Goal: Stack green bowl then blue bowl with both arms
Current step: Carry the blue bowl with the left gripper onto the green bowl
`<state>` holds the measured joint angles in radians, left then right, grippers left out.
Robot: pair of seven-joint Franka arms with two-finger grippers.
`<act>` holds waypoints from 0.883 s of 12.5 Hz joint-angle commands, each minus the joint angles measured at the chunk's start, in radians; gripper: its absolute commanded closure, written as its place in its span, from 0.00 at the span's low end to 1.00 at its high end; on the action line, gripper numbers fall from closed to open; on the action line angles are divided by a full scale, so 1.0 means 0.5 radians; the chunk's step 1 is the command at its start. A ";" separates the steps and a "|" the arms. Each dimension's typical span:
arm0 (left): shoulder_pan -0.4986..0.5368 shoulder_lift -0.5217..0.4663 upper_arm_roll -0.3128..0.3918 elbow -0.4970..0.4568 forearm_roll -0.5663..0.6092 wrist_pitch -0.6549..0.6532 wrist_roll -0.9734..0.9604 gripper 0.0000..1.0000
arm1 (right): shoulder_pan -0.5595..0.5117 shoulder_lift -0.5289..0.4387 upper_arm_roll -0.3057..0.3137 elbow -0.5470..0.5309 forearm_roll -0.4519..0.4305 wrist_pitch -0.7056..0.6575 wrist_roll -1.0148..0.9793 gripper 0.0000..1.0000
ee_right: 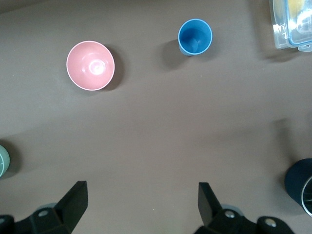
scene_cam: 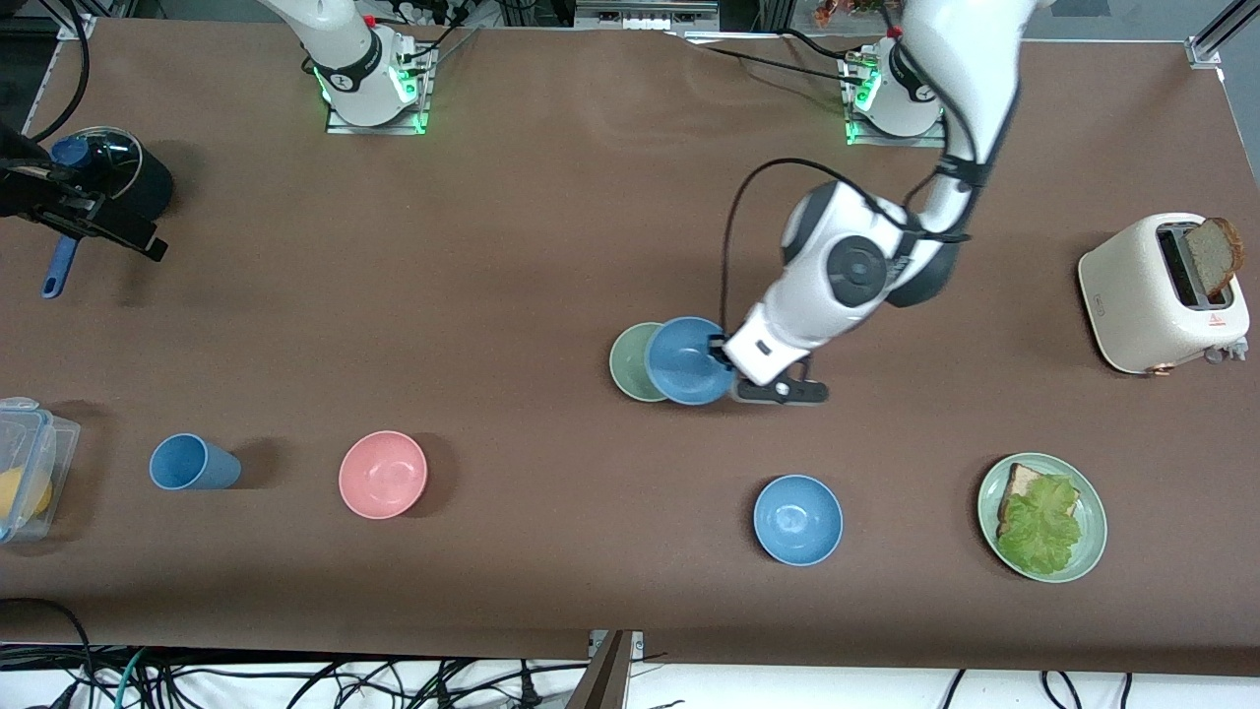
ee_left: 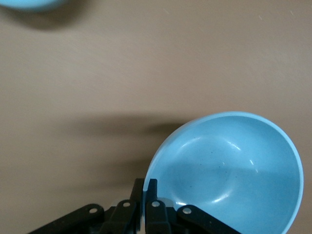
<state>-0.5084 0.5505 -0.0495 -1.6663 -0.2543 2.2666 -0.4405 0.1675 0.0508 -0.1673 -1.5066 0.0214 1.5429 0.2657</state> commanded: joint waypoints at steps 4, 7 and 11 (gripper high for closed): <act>-0.121 0.175 0.050 0.151 -0.016 -0.026 -0.098 1.00 | -0.004 0.012 0.006 0.037 0.003 -0.015 0.003 0.00; -0.131 0.184 0.053 0.151 -0.016 -0.026 -0.095 0.93 | -0.004 0.015 0.006 0.037 0.000 -0.002 0.002 0.00; -0.125 0.129 0.132 0.188 -0.044 -0.054 -0.107 0.00 | -0.004 0.018 0.006 0.037 0.000 -0.002 0.002 0.00</act>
<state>-0.5611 0.6297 -0.0125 -1.6072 -0.2543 2.2673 -0.4866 0.1676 0.0548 -0.1672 -1.5065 0.0214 1.5456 0.2657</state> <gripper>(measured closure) 0.718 0.000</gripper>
